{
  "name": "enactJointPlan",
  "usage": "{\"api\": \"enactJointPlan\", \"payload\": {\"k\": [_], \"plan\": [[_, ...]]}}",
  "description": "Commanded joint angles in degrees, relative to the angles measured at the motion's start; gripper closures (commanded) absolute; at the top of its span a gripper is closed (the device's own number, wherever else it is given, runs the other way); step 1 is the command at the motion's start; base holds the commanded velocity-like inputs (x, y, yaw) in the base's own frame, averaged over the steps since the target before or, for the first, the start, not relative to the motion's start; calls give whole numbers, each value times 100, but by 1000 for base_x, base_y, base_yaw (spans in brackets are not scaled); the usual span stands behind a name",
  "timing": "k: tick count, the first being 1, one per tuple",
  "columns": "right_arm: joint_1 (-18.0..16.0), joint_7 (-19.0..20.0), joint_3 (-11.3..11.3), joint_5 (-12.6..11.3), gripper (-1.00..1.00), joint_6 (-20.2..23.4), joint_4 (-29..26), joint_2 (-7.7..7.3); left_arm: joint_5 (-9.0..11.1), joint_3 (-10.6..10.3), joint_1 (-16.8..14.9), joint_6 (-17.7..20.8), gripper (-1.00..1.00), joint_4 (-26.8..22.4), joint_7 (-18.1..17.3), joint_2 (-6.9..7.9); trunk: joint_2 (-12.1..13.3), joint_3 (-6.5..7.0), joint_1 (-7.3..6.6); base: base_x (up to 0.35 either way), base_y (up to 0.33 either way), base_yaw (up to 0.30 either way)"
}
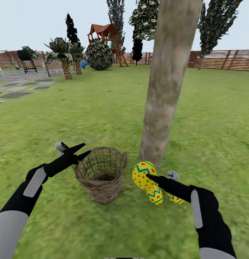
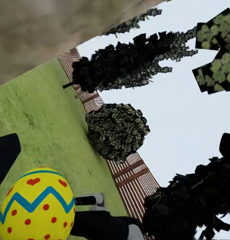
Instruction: Take the three Easter eggs out of the wicker basket on the lawn in the garden, then place them on the lawn next to a single tree (choose any tree) so that all three eggs are next to the same tree and none are left in the basket.
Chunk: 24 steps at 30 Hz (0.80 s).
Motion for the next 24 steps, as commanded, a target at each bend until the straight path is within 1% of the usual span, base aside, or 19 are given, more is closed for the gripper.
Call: {"api": "enactJointPlan", "payload": {"k": [1, 2, 3, 4, 6, 7, 9, 10, 11, 13, 14, 15, 16, 18, 20, 21, 23, 24], "plan": [[-5, -23, -39, -48, 100, 48, 9, 3, 10, 2, -2, 29, -100, -3, -6, -29, -2, 0, -2, -32, -328, -261], [-5, -32, -102, -48, 100, 48, 16, 3, 6, 3, -2, 29, -100, 4, -7, -97, -2, 5, -2, -17, -335, -261], [-5, -47, -237, -44, 100, 48, 22, 9, 4, -2, -2, 29, -100, 10, -8, -156, -2, 10, -2, -7, -340, -261], [-5, -55, -324, -34, 100, 48, 29, 15, 3, -3, -2, 29, -100, 13, -8, -179, -2, 15, -2, 18, -342, -261], [-5, -69, -408, -24, 100, 46, 45, 15, 2, -5, -2, 25, -100, 9, -11, -240, -2, 25, -2, 124, -315, -261], [-5, -77, -426, -22, 100, 3, 56, 21, 2, -5, -2, 23, -100, 13, -13, -292, -2, 30, -2, 212, -273, -261], [-5, -81, -443, -22, 100, -17, 129, 18, 2, -5, -2, 20, -100, 17, -16, -332, -2, 40, -2, 224, -267, -261], [-5, -82, -529, -20, 100, -21, 165, 13, 2, -23, 25, 24, -100, 30, -17, -466, -2, 45, -2, 228, -265, -261], [-5, -82, -576, -18, 100, -22, 171, 8, 2, -180, 40, 24, -100, 40, -14, -553, -2, 50, -2, 229, -264, -261], [-5, -111, -605, -14, 100, -22, 175, -5, 14, -579, 48, 18, -100, 43, -16, -624, -2, 60, -2, 229, -264, -261], [-7, -260, -638, -5, 100, -28, 170, -15, 20, -740, 53, 12, -100, 47, -17, -652, -2, 65, -2, 229, -264, -261], [-10, -494, -700, 3, 100, -55, 169, -19, 19, -798, 56, 7, -100, 48, -17, -684, -2, 70, -2, 229, -264, -261], [-13, -941, -770, 7, 100, -221, 168, -21, 15, -833, 58, 4, -100, 46, -17, -737, -2, 75, -2, 229, -264, -261], [-14, -1696, -806, -1, 100, -663, 167, -17, 15, -857, 59, 5, -100, 24, -17, -776, -2, 85, -2, 229, -264, -261], [-14, -2394, -808, 18, 100, -930, 160, -17, 18, -864, 59, 10, -100, 7, -17, -849, -2, 95, -2, 188, -218, -261], [-14, -2684, -800, 29, 100, -983, 160, -20, 19, -865, 59, 10, -100, 14, -17, -894, -2, 100, -2, 76, -88, -261], [-14, -3587, -754, 70, 100, -1265, 166, -22, 19, -873, 59, 11, -100, 15, -17, -952, -2, 105, -2, 22, -25, -186], [-14, -3900, -711, 80, 100, -1392, 173, -23, 19, -874, 59, 11, -100, 15, -17, -958, -2, 106, -2, 7, -8, -63]]}}
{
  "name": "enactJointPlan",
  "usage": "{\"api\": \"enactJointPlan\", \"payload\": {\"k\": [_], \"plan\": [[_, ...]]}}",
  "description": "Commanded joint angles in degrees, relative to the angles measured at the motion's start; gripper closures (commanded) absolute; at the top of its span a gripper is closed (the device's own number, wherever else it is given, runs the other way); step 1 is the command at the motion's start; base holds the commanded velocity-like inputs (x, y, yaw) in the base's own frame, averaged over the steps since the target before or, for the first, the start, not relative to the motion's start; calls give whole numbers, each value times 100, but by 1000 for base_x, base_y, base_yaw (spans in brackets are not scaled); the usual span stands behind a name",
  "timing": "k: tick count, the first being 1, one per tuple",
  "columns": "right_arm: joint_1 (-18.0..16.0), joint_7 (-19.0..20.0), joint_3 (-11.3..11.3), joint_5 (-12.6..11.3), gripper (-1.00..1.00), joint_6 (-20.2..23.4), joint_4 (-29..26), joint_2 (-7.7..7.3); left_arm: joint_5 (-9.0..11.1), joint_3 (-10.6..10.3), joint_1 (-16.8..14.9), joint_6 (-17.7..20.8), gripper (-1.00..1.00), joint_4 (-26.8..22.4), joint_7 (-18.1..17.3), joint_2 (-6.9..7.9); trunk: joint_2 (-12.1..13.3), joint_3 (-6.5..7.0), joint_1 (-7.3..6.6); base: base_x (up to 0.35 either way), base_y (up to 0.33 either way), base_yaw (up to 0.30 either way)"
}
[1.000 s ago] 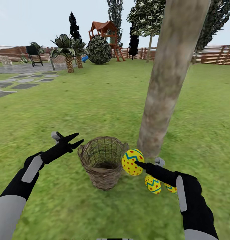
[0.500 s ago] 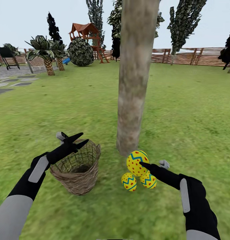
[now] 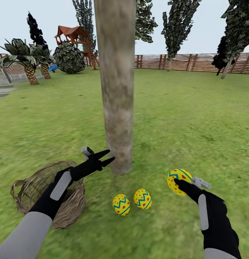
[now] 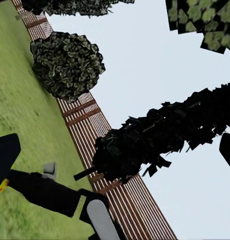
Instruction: Take the three Easter eggs out of the wicker basket on the lawn in the garden, then place them on the lawn next to a single tree (choose any tree) so that all three eggs are next to the same tree and none are left in the basket.
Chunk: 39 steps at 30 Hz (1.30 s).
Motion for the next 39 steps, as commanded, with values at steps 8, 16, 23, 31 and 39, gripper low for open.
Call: {"api": "enactJointPlan", "payload": {"k": [8, 16, 23, 31, 39], "plan": [[-21, -705, 504, 1098, 100, -745, 691, -47, 42, -14, 3, 28, -100, -2, -2, -74, -2, 10, -1, 1, -242, 169], [-93, -944, 791, 1165, 100, -1010, 1187, -56, 38, -14, 5, 28, -100, 51, 6, -142, -2, 35, -1, 0, -321, 275], [-109, -1246, 1183, 1166, 100, -1616, 1795, -49, 39, -14, 5, 28, -100, 48, 5, -194, -2, 57, -1, 0, -347, 276], [-113, -1245, 1630, 1228, 100, -2175, 2461, -50, 40, -14, 31, 28, -100, 42, -1, -300, -2, 87, -1, 0, -347, 276], [-120, -1247, 1679, 1414, 100, -3343, 3241, -57, 36, -23, 93, 28, -100, 43, -1, -413, -2, 107, -1, 0, -313, 213]]}}
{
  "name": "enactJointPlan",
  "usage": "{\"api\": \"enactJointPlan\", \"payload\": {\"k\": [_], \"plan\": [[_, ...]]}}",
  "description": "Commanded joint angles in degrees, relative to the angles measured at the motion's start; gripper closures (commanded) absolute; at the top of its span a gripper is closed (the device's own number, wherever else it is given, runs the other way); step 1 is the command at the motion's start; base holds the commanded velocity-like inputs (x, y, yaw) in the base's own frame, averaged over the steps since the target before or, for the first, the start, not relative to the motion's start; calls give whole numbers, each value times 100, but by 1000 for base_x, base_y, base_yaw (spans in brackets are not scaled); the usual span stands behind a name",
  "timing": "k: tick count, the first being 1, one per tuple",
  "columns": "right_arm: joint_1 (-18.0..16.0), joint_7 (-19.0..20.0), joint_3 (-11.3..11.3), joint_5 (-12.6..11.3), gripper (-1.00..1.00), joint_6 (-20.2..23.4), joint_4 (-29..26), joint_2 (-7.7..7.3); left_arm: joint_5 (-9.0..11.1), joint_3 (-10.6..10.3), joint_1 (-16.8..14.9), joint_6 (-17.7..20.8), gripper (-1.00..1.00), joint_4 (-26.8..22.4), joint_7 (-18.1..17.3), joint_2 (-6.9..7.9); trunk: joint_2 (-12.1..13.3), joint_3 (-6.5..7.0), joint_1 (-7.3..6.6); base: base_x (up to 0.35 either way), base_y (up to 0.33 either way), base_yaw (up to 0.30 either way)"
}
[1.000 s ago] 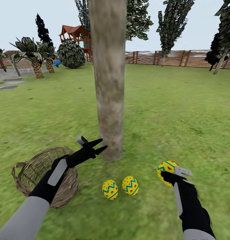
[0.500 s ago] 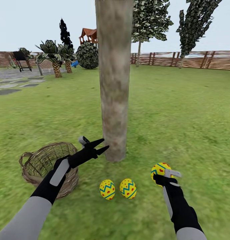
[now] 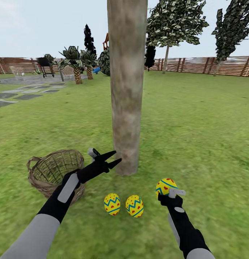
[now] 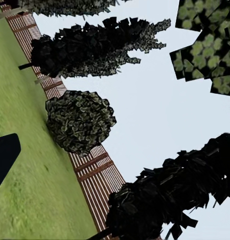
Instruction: Take the three Easter eggs out of the wicker basket on the lawn in the garden, then place them on the lawn next to a single tree (choose any tree) so that all three eggs are next to the same tree and none are left in the basket.
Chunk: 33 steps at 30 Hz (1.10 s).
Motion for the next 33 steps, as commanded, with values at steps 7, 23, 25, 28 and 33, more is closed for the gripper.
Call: {"api": "enactJointPlan", "payload": {"k": [7, 23, 25, 28, 33], "plan": [[-10, 11, 8, 392, 100, 34, 31, 14, 26, -13, 15, 26, -100, 12, -1, -73, -1, -5, 0, 0, -14, 3], [-160, 28, 469, 792, 100, 62, 465, 25, 26, -13, 52, 24, -100, 11, -1, -154, -1, -125, 0, 0, -129, 82], [-181, 47, 481, 791, 100, 62, 469, 39, 25, -13, 52, 25, -100, 13, -1, -154, -3, -165, 2, 0, -1, 73], [-186, 46, 789, 783, 100, 55, 519, 44, 14, -11, 52, 26, -100, 6, -1, -148, -7, -247, 10, 0, 0, 39], [-186, 41, 870, 767, 100, 47, 525, 26, 18, 4, 49, 26, -100, -76, -1, -61, -13, -359, 23, 0, 0, 2]]}}
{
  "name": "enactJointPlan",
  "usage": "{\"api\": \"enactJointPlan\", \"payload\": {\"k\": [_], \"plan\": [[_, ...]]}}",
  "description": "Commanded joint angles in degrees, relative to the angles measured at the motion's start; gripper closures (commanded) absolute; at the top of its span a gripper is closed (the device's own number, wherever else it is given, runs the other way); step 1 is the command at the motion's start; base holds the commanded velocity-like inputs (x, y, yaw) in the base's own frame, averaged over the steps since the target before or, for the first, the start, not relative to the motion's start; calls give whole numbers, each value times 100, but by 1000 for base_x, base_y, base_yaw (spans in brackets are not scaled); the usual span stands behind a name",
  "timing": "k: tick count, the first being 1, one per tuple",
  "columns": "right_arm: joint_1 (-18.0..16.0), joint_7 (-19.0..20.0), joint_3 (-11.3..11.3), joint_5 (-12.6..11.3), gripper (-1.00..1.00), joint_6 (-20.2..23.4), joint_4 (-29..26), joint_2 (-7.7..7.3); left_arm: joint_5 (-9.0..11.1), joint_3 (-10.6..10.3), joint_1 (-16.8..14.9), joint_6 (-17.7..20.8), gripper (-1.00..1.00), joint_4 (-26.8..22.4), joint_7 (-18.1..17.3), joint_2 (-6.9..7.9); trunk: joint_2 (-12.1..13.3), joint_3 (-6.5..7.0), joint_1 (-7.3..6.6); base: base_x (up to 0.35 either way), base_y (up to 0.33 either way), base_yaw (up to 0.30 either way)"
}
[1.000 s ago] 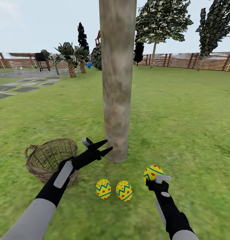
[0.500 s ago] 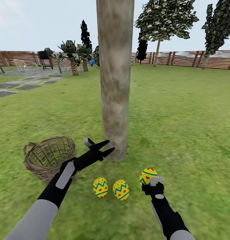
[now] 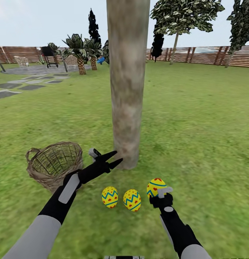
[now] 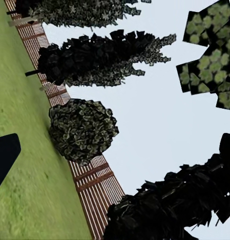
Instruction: Take the three Easter eggs out of the wicker basket on the lawn in the garden, then place them on the lawn next to a single tree (choose any tree) so that all three eggs are next to the same tree and none are left in the basket.
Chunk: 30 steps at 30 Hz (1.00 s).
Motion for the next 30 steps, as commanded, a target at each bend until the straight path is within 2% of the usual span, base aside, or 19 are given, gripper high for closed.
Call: {"api": "enactJointPlan", "payload": {"k": [1, 3, 4, 5, 7, 9, 12, 15, 23, 30], "plan": [[-4, -4, -18, 43, 100, 51, -15, 6, 29, -3, -4, 31, -100, -79, -3, 6, -4, -28, 1, 0, 0, 0], [-151, 5, -25, 14, 100, 89, 28, 5, 21, 11, -4, 33, -100, -416, 3, 9, -6, -72, 6, 0, 0, 0], [-357, 3, -34, -7, 100, 124, 190, 1, 16, 15, -4, 40, -100, -805, 5, 38, -8, -94, 9, 0, 0, 0], [-649, -20, -54, -20, 100, 165, 512, -5, 18, 7, -4, 54, -100, -1294, 4, 187, -9, -116, 11, 0, 0, 0], [-1185, -32, -71, -30, 100, 183, 1209, -20, 42, -4, -4, 73, -100, -1884, -6, 401, -12, -160, 17, 0, 0, 0], [-1768, -38, -80, -33, 100, 181, 1991, -37, 52, -11, -4, 84, -100, -2145, -11, 469, -14, -205, 22, 0, 0, 0], [-2247, -87, -90, -34, 100, 265, 2653, -172, 54, -24, -4, 92, -100, -2271, -13, 471, -18, -271, 29, 0, 0, 0], [-2349, -130, -89, -34, 100, 392, 2914, -213, 55, -32, -4, 93, -100, -2391, -157, 459, -22, -338, 37, 0, 0, 0], [-2357, -82, -28, 58, 100, 390, 2898, -200, 55, -27, -4, 93, -100, -2390, -223, 456, -33, -515, 58, 0, 0, 0], [-2357, -80, -29, 48, 100, 384, 2880, -198, 55, -26, -4, 93, -100, -2381, -223, 456, -42, -670, 76, 0, 0, 0]]}}
